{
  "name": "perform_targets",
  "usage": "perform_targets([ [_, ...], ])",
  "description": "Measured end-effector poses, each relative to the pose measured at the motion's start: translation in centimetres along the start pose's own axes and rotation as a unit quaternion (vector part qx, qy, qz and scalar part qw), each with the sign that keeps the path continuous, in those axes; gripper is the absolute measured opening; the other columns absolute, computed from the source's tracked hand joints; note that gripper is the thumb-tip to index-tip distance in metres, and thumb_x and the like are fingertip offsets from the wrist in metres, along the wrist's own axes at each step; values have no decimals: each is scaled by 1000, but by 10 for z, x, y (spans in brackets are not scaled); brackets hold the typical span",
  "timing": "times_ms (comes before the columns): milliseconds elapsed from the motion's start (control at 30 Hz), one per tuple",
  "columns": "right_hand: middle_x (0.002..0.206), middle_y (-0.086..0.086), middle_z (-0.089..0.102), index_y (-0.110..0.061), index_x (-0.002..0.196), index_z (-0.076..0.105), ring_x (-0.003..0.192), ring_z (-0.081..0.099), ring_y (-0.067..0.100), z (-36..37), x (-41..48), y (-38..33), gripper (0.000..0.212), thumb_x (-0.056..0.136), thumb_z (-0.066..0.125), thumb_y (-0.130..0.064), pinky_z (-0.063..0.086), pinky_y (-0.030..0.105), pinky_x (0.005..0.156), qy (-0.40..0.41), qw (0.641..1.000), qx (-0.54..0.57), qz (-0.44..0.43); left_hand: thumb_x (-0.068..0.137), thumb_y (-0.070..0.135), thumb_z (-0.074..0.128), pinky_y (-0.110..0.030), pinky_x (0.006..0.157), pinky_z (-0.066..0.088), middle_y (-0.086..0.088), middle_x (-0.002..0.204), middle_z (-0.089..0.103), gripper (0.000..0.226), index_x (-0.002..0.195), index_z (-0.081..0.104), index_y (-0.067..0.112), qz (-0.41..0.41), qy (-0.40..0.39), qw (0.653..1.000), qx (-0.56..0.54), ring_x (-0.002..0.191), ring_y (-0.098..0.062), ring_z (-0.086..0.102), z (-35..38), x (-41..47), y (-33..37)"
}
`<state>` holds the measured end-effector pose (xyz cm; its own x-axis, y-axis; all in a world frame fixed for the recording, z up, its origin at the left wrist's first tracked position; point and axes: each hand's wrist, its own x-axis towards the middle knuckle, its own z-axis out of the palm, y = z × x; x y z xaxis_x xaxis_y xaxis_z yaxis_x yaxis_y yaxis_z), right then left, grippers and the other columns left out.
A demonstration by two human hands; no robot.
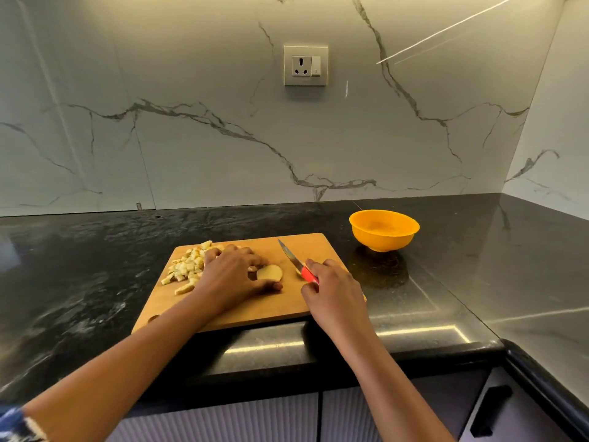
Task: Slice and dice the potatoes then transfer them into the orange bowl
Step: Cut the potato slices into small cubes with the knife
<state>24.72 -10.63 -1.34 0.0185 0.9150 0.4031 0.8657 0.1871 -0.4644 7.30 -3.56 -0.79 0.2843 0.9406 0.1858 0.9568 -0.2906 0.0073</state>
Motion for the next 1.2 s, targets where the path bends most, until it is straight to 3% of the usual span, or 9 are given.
perform_targets([
  [100,125,-3,51,-25,144,40,113,51,12,1,-5,-2,46,99,47,-25,39,21,86,-6,1000,0,-14,70,80,42,-41,103,24,11,140,47,78,135,46,36,5,1,1000,-13,128,-13,37,-2,4,2],
  [233,125,-3,51,-24,145,40,111,52,11,3,-11,-4,46,99,46,-24,40,20,85,-1,999,-14,-33,64,82,33,-40,106,21,11,137,51,86,134,47,34,22,12,998,-52,128,-11,39,-5,0,-2],
  [367,123,-6,52,-23,144,40,105,55,9,11,-18,-7,46,99,45,-25,44,22,85,10,998,-34,-53,85,59,47,-32,106,19,12,133,54,47,127,54,37,66,64,992,-82,126,-6,42,-2,-9,-15],
  [500,121,-7,49,-22,144,41,102,55,8,15,-18,-10,45,99,43,-27,44,21,83,9,997,-44,-55,90,49,51,-28,106,20,14,126,60,34,120,60,36,97,89,988,-81,120,-3,48,1,-13,-17],
  [933,114,3,54,-17,133,51,102,56,17,9,-3,-22,35,100,42,-23,42,25,77,-50,991,-104,-61,89,36,59,-24,104,28,8,112,68,26,110,69,24,167,113,974,-99,105,-9,61,5,-5,-20],
  [1100,116,4,52,-14,128,51,100,56,18,14,-2,-29,29,102,40,-19,36,23,71,-72,985,-138,-69,91,37,56,-19,101,18,10,117,66,28,114,67,26,171,121,974,-89,110,-8,58,6,-4,-21],
  [1200,119,3,51,-15,134,45,101,55,17,7,-16,-24,33,102,39,-19,36,23,73,-72,987,-121,-77,91,39,54,-20,103,17,8,114,67,29,115,66,26,169,126,973,-90,108,-9,59,8,-4,-21],
])
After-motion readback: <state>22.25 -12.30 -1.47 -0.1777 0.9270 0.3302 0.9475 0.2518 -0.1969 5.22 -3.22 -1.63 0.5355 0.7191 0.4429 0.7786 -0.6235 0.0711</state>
